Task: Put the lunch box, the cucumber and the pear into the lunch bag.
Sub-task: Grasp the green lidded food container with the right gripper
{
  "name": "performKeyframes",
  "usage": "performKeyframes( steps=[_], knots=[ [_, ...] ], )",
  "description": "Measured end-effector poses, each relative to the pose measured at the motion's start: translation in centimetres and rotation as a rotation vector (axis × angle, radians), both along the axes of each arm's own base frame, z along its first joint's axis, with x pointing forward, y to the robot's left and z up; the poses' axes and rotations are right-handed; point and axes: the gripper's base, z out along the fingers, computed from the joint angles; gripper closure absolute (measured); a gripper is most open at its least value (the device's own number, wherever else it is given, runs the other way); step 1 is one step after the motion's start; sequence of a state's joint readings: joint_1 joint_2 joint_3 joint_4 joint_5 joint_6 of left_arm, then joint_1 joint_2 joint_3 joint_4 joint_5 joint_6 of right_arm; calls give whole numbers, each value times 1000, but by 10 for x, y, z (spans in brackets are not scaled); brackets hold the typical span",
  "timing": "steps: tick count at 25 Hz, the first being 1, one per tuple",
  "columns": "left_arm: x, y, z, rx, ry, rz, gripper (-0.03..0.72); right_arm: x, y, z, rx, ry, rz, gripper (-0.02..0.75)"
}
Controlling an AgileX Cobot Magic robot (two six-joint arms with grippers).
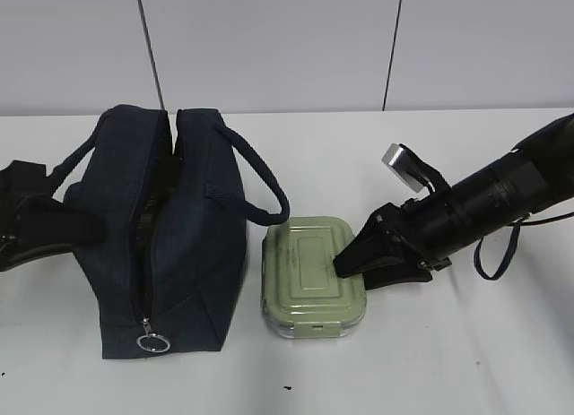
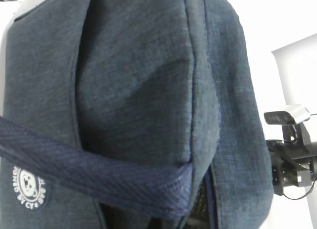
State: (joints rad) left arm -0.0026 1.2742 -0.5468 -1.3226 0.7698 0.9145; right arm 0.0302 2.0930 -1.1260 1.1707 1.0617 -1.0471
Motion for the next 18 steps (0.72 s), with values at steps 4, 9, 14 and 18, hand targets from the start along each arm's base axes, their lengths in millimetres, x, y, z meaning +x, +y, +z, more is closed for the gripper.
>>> performKeyframes(
  steps=[4, 9, 14, 18],
  knots=[
    [0, 0, 0, -1, 1, -2, 706, 0, 0, 0, 2, -7, 2, 247],
    [0, 0, 0, -1, 1, -2, 706, 0, 0, 0, 5, -9, 1, 246],
    [0, 0, 0, -1, 1, -2, 706, 1, 0, 0, 3, -10, 0, 127],
    [0, 0, 0, -1, 1, -2, 706, 1, 0, 0, 4, -9, -8, 83]
  ],
)
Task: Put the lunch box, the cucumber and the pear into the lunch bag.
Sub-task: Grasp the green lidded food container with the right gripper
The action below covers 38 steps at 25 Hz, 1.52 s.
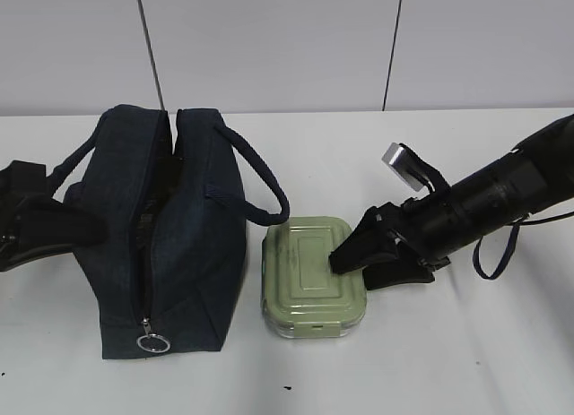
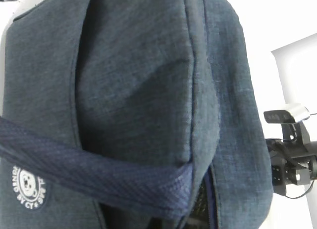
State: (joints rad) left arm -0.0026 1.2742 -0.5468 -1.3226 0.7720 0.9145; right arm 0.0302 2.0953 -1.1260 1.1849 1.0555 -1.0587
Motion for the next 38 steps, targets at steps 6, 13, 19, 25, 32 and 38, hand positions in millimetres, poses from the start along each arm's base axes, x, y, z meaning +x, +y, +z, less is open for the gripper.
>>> performKeyframes(
  steps=[6, 13, 19, 25, 32, 38],
  knots=[
    [0, 0, 0, 0, 0, 0, 707, 5, 1, -8, 25, 18, -53, 87],
    [0, 0, 0, 0, 0, 0, 707, 6, 2, -12, 36, 20, -58, 185],
    [0, 0, 0, 0, 0, 0, 707, 6, 4, -18, 73, 56, -56, 223],
    [0, 0, 0, 0, 0, 0, 707, 5, 5, -18, 103, 71, -44, 347],
    [0, 0, 0, 0, 0, 0, 707, 7, 6, -15, 114, 64, -26, 366],
    [0, 0, 0, 0, 0, 0, 707, 23, 5, -8, 93, 18, 6, 367]
  ],
)
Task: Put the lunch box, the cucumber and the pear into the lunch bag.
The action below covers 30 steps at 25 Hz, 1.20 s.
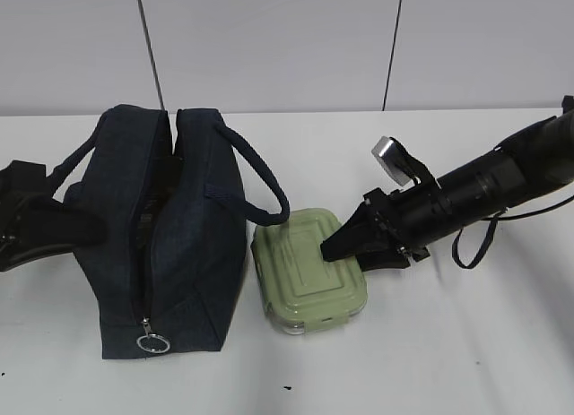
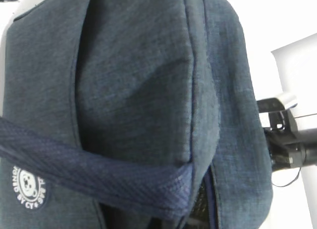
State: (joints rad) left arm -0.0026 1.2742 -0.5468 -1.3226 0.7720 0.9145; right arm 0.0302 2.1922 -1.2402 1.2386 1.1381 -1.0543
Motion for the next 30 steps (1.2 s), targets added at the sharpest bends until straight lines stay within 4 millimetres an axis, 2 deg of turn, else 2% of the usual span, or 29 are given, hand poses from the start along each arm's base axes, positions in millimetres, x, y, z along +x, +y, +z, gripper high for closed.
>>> performKeyframes(
  steps=[11, 24, 30],
  knots=[
    [0, 0, 0, 0, 0, 0, 707, 26, -5, 23, -91, -60, 31, 367],
    [0, 0, 0, 0, 0, 0, 707, 60, -43, 63, -105, -146, -94, 367],
    [0, 0, 0, 0, 0, 0, 707, 68, -43, 102, -84, -233, -113, 368]
  ],
)
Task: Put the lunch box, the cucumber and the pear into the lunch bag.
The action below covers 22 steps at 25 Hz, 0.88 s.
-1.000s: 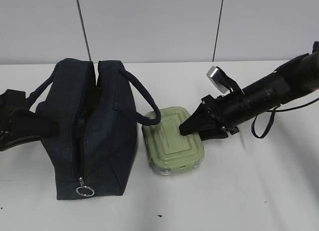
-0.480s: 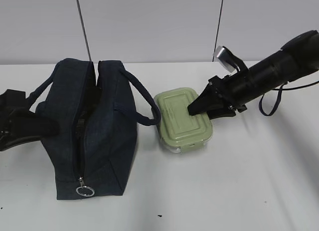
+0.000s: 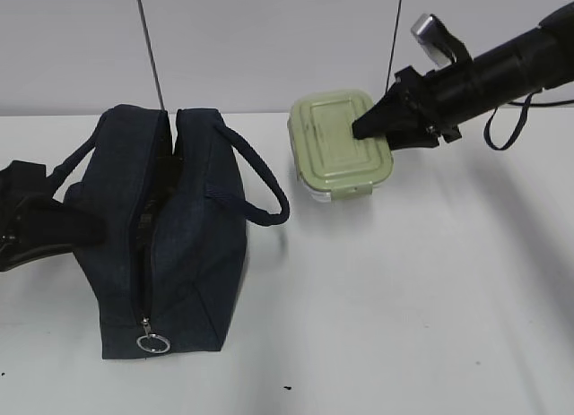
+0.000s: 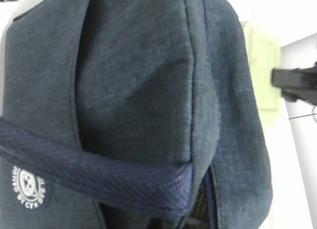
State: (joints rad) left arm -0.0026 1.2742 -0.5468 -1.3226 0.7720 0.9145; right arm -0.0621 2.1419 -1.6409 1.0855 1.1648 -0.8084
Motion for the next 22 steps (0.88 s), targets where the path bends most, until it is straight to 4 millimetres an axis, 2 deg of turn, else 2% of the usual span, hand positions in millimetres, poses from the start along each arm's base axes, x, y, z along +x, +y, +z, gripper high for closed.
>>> performKeyframes(
  steps=[5, 7, 8, 12, 22],
  knots=[
    [0, 0, 0, 0, 0, 0, 707, -2, 3, 45, 47, -85, -22, 370],
    [0, 0, 0, 0, 0, 0, 707, -3, 3, 50, 58, -93, -26, 370],
    [0, 0, 0, 0, 0, 0, 707, -7, 8, 63, 80, -118, -21, 370],
    [0, 0, 0, 2, -1, 2, 707, -13, 26, 78, 112, -143, 8, 370],
    [1, 1, 0, 7, -3, 10, 707, -40, 120, 85, 194, -126, 214, 370]
  ],
)
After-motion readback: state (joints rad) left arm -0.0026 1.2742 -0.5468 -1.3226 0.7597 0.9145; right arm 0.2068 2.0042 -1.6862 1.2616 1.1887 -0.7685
